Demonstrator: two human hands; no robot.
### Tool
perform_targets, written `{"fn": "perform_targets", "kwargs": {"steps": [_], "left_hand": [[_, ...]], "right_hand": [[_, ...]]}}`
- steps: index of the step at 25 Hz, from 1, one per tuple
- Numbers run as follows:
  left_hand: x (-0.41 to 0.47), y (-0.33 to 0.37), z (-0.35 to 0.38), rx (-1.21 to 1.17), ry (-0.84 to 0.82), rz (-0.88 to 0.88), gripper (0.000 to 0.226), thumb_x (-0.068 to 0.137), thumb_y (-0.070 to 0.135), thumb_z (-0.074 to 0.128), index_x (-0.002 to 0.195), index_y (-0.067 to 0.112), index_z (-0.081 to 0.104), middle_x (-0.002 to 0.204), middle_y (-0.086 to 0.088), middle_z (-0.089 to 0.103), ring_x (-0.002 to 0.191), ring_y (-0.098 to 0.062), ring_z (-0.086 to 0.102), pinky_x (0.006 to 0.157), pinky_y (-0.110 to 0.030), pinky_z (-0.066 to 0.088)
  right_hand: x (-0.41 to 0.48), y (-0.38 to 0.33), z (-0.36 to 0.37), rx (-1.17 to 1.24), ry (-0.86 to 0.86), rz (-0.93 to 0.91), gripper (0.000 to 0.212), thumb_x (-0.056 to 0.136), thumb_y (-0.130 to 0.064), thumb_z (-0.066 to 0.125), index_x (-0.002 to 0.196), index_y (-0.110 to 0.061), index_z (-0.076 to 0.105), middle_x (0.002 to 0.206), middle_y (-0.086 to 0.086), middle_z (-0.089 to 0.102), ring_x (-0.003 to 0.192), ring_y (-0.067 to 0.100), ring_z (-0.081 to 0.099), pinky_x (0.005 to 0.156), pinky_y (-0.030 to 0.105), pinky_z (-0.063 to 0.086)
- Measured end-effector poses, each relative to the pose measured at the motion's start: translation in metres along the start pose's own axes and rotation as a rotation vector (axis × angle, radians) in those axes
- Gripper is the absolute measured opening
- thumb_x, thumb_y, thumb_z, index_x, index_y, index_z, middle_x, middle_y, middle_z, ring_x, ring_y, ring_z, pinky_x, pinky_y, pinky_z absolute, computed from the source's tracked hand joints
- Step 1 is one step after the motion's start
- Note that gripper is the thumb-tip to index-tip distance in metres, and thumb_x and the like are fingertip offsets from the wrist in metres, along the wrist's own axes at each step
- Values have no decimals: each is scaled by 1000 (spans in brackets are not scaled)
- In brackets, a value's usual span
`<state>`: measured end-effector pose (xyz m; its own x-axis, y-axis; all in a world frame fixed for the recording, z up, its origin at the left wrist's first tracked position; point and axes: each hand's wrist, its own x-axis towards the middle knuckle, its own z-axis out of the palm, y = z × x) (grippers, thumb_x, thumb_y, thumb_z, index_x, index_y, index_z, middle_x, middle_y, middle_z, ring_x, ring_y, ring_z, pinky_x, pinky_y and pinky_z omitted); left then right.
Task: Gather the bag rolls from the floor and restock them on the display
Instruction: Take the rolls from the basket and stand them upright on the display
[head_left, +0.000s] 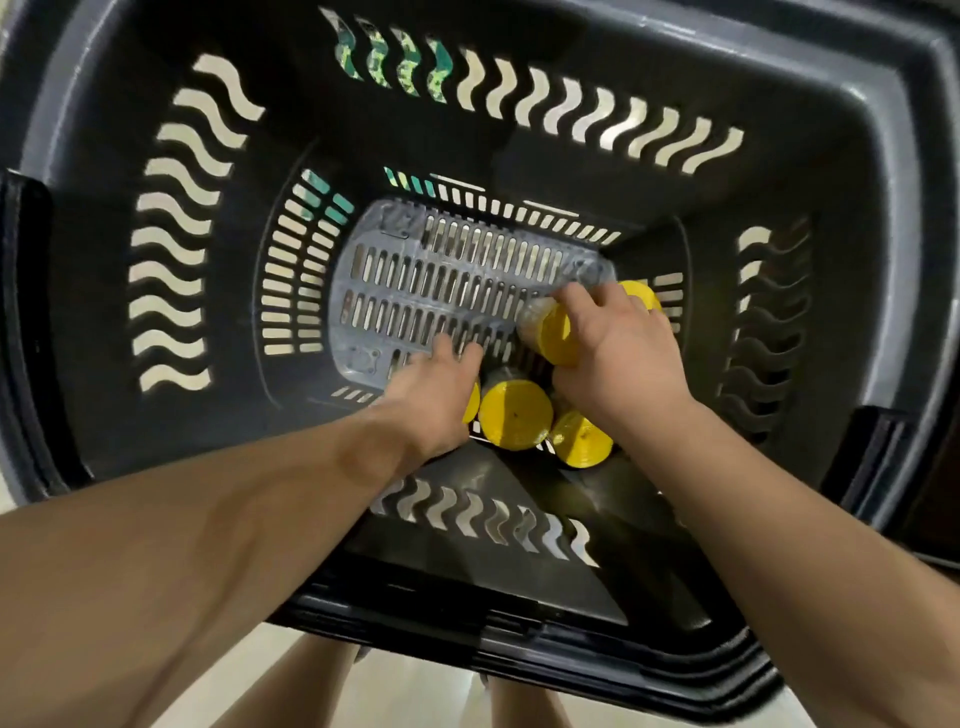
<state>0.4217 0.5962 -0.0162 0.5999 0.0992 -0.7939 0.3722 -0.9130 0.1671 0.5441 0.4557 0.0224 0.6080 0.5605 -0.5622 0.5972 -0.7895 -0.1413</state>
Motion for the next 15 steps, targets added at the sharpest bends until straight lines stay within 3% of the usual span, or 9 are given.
{"fn": "perform_targets", "kwargs": {"steps": [3, 7, 12, 15], "left_hand": [[-13, -11, -17, -74, 55, -7, 78, 76, 30, 81, 139, 21, 35, 133, -12, 40, 118, -35, 52, 88, -45, 55], [-68, -27, -74, -287, 210, 38, 92, 68, 31, 84, 144, 24, 34, 136, -4, 46, 127, -28, 47, 102, -45, 47], [-192, -24, -197, -613, 511, 120, 78, 62, 31, 80, 128, 30, 38, 114, 3, 53, 105, -19, 54, 84, -35, 48], [-285, -12, -278, -810, 627, 296, 69, 63, 36, 81, 122, 41, 46, 116, 10, 60, 106, -12, 61, 91, -36, 54]], "right_hand": [[-14, 2, -22, 134, 50, 11, 69, 80, -26, 76, 140, -27, 42, 130, 10, 48, 114, 36, 53, 95, 46, 44], [-51, 1, -78, 317, 78, -44, 77, 77, -34, 80, 142, -36, 41, 134, 1, 45, 118, 26, 52, 95, 42, 49], [-126, -18, -211, 462, 225, -174, 80, 68, -29, 81, 141, -36, 49, 130, -7, 50, 119, 18, 53, 98, 36, 46], [-185, -38, -310, 622, 349, -238, 77, 68, -26, 81, 139, -29, 52, 130, -8, 56, 120, 7, 52, 102, 24, 42]]}}
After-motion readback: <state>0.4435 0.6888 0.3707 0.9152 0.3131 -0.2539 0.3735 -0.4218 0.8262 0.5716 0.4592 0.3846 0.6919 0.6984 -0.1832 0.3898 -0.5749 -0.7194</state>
